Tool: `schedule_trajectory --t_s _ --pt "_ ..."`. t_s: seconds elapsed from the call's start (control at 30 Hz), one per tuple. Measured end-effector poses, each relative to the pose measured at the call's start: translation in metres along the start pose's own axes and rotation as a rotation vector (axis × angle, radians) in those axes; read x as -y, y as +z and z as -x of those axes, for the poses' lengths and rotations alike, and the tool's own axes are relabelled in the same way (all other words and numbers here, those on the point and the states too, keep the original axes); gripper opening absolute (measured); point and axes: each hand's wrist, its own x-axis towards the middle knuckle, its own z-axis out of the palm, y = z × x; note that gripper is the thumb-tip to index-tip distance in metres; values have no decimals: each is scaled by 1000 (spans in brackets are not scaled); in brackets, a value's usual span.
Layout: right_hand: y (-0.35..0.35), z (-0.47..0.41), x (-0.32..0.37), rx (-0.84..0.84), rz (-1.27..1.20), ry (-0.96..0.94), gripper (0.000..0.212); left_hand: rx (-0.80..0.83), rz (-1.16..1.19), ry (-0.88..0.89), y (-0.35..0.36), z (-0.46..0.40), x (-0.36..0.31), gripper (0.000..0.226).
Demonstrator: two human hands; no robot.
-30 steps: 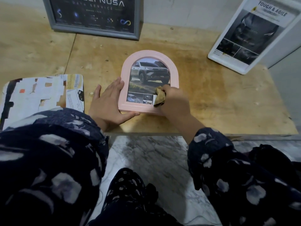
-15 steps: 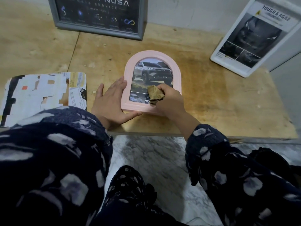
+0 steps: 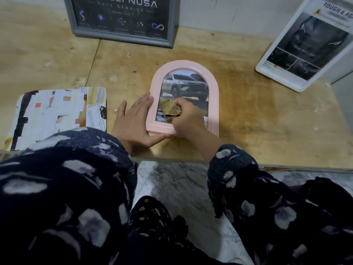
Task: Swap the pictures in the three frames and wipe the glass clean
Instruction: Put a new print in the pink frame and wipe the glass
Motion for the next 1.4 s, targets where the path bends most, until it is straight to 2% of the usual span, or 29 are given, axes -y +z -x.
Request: schedule_trajectory --t_s 0.2,0.5,0.77,0.9,1.03,1.2,1.3,1.4 --pt "1 -2 9 80 -17 9 30 0 -14 -13 0 1 -2 117" --pt "1 -11 22 234 143 40 34 5 -5 -22 0 1 -2 114" --pt "3 -13 19 232 126 54 34 6 -2 -26 1 -1 -2 115" --pt "3 -7 21 190 97 36 32 27 -23 -29 1 -1 -2 112" --pt "1 -13 14 161 -210 167 27 13 -29 -20 0 0 -3 111" --pt "-21 -18 3 -4 -382 287 29 30 -39 -15 -1 1 -2 117" --pt "-34 -23 -27 -145 -375 329 33 50 1 -37 -3 1 -4 120" --pt "-43 -25 -51 -214 -542 476 19 72 144 -144 -12 -6 -15 108"
